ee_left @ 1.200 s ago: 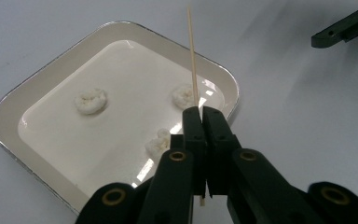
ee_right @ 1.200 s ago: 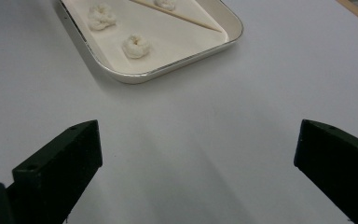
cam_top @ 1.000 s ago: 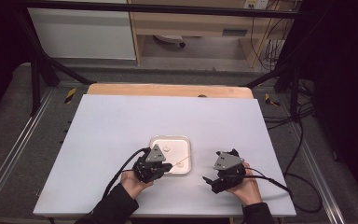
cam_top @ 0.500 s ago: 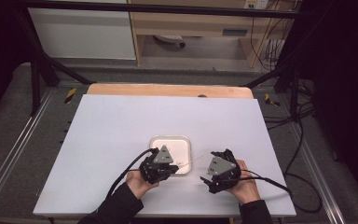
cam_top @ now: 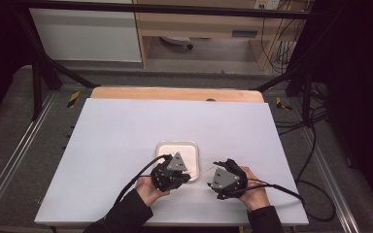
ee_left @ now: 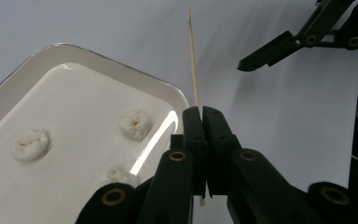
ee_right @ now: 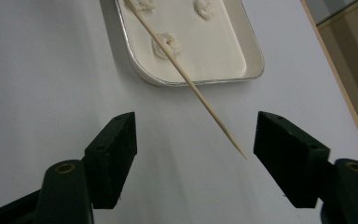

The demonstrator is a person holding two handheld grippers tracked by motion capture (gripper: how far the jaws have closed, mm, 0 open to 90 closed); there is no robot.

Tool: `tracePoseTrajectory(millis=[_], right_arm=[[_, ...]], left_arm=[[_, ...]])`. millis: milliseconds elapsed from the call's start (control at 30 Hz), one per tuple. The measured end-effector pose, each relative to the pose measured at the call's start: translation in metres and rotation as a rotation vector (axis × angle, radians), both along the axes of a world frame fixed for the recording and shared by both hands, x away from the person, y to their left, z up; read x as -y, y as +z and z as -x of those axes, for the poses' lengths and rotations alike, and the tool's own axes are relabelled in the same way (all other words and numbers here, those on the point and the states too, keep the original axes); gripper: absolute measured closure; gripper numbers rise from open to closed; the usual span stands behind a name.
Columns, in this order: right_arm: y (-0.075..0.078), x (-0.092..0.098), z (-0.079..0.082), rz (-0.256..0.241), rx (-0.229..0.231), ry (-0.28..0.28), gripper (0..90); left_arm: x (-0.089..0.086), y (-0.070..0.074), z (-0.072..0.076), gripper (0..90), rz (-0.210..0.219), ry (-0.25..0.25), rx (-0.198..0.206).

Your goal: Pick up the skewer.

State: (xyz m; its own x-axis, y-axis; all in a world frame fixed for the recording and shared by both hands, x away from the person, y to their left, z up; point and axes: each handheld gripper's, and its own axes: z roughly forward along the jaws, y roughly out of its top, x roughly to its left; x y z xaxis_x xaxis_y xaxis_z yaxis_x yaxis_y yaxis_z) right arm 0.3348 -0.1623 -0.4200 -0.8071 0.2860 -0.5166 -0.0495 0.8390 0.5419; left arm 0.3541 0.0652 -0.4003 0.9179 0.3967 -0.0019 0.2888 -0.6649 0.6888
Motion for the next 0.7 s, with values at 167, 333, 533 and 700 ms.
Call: tracePoseTrajectory(millis=[167, 333, 533, 700], right_arm=[[-0.002, -0.002, 0.001, 0.055, 0.030, 0.042, 39.7], [-0.004, -0.004, 0.002, 0.106, 0.065, 0.083, 48.4], [-0.005, -0.003, 0.002, 0.159, 0.101, 0.110, 55.3], [-0.008, -0.004, 0.003, 0.197, 0.113, 0.145, 61.7]], left_arm=[[0.006, 0.000, 0.000, 88.8, -0.015, -0.019, -0.007], [0.009, 0.000, 0.001, 88.8, -0.023, -0.034, -0.008], [0.013, 0.002, 0.003, 88.8, -0.033, -0.053, -0.007], [0.017, 0.003, 0.005, 88.8, -0.049, -0.073, 0.000]])
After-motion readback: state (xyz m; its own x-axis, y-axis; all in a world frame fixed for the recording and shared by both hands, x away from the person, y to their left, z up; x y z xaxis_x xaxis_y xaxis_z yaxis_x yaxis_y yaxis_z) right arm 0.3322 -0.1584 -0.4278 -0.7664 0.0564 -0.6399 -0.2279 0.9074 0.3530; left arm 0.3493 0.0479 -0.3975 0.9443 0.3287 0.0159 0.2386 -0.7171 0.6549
